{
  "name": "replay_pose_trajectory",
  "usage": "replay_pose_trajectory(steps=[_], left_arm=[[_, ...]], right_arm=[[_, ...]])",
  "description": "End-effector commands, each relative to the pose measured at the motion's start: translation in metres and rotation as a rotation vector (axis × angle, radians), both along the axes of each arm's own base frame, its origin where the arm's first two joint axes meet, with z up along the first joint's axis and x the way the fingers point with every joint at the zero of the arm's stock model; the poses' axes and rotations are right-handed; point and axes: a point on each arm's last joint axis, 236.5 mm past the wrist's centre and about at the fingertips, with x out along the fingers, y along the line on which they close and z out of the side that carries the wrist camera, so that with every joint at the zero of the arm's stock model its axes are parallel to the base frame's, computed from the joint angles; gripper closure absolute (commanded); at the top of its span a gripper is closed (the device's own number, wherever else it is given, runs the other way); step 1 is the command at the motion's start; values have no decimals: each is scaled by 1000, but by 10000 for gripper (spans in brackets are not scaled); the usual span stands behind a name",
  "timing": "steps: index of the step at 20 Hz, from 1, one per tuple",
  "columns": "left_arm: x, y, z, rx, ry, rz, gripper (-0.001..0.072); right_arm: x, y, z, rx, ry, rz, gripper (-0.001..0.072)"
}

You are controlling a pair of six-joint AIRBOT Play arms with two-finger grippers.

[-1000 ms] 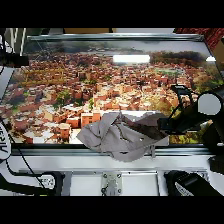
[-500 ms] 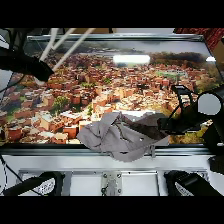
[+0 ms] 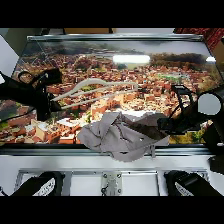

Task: Fold the clothes and pants, and hang the long-sleeved shirts on hangers.

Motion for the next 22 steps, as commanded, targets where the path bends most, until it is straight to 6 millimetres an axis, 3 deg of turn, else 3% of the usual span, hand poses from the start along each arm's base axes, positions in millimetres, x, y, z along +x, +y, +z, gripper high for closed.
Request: replay_pose_trajectory(steps=[1,5,11,16,18,22], left_arm=[[-28,-15,-21,-139,44,-144,695],[-54,-22,-61,-169,150,-193,695],[-62,-50,-94,-158,144,-248,695],[-62,-88,-113,-207,189,-328,695],[-51,-99,-120,-223,189,-322,695],[-35,-122,-114,-277,205,-347,696]], right_arm=[[0,0,0,0,1,0,696],[1,1,0,2,-2,0,696],[3,4,10,22,-22,50,698],[24,9,47,32,-89,79,699],[37,15,57,42,-113,82,699],[45,35,64,108,-107,117,699]])
